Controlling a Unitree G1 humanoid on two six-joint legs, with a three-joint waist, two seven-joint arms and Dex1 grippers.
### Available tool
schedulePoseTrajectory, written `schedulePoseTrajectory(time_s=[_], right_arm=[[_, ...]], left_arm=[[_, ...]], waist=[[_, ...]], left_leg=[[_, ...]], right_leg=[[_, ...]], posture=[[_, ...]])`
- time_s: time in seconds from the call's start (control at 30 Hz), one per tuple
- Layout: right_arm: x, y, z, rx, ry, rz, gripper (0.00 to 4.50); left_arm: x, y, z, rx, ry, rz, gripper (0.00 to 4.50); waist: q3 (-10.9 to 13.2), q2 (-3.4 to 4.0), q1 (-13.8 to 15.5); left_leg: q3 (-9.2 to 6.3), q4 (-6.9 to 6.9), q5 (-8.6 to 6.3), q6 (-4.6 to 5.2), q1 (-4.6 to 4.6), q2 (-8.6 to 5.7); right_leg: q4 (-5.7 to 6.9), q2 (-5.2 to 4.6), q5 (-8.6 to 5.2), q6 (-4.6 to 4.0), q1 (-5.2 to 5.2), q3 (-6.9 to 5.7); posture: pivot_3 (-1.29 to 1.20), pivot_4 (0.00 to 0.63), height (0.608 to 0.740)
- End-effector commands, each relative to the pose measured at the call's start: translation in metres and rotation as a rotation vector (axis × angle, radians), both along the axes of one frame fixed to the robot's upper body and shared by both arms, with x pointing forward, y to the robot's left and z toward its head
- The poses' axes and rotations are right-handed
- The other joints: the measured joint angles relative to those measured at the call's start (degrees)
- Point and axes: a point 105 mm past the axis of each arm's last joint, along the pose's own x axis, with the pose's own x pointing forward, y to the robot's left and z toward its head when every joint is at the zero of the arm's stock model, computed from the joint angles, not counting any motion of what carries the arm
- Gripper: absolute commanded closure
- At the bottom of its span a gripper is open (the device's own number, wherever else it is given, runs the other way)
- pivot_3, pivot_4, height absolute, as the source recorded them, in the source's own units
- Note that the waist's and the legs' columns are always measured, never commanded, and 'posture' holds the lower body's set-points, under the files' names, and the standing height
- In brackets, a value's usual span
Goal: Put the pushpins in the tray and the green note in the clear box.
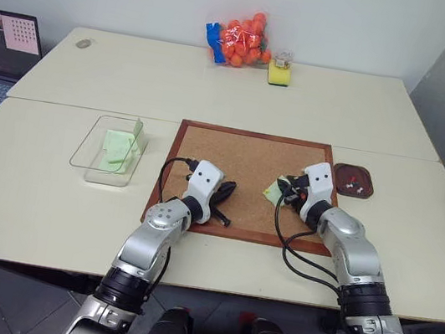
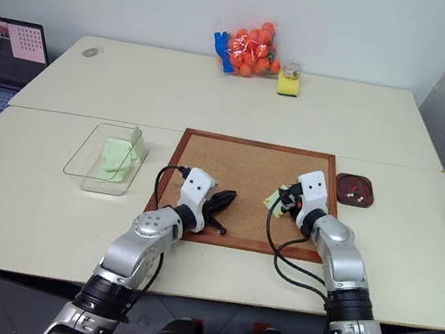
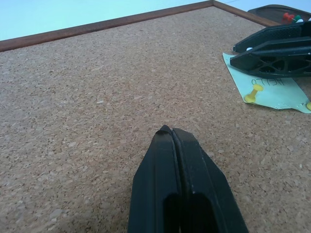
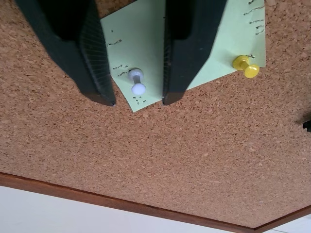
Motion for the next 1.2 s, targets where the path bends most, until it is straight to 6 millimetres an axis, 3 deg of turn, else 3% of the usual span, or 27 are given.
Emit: schedulePoseTrajectory(time_s=[0.03,0.13,0.53,0.93,1.07,1.2], right_arm=[[0.004,-0.001,0.017,0.015,-0.054,-0.01,4.08],[0.004,-0.002,0.017,0.015,-0.058,-0.015,4.48],[0.003,-0.005,0.06,0.124,-0.208,-0.02,4.48],[-0.003,-0.008,0.056,0.111,-0.212,-0.03,4.48],[0.007,-0.033,0.066,0.121,-0.25,-0.177,4.48],[0.023,-0.078,0.066,0.066,-0.247,-0.418,4.48]], left_arm=[[-0.003,0.001,-0.015,0.044,0.036,0.006,4.5],[-0.002,0.001,-0.014,0.041,0.034,0.008,4.5],[0.0,0.001,-0.01,0.033,0.031,0.01,4.5],[0.001,-0.002,-0.009,0.03,0.037,-0.007,4.5],[0.0,-0.003,-0.009,0.032,0.037,-0.012,4.5],[0.0,-0.004,-0.01,0.03,0.038,-0.016,4.5]], waist=[[0.0,0.0,0.0],[0.0,0.0,-0.01],[0.01,0.0,0.0],[0.0,0.0,-0.08],[0.0,0.0,-0.07],[0.0,0.0,-0.07]], left_leg=[[0.0,0.0,0.0,0.0,0.0,0.0],[0.0,0.0,0.0,0.0,0.0,0.0],[-0.02,0.0,0.0,0.0,-0.05,0.0],[-0.03,-0.01,0.0,0.0,-0.03,-0.01],[-0.03,-0.01,0.0,0.0,-0.03,0.0],[0.0,0.0,0.0,0.0,-0.03,-0.01]], right_leg=[[0.0,0.0,0.0,0.0,0.0,0.0],[0.0,0.0,0.0,0.0,0.0,0.0],[0.0,0.0,-0.02,0.04,-0.03,-0.01],[-0.02,0.0,-0.03,0.05,-0.01,-0.02],[-0.01,-0.01,-0.03,0.06,-0.01,-0.02],[-0.01,-0.01,-0.02,0.05,-0.02,0.0]], posture=[[0.0,0.15,0.74],[0.0,0.15,0.74],[0.0,0.15,0.74],[0.0,0.15,0.74],[0.0,0.15,0.74],[0.0,0.15,0.74]])
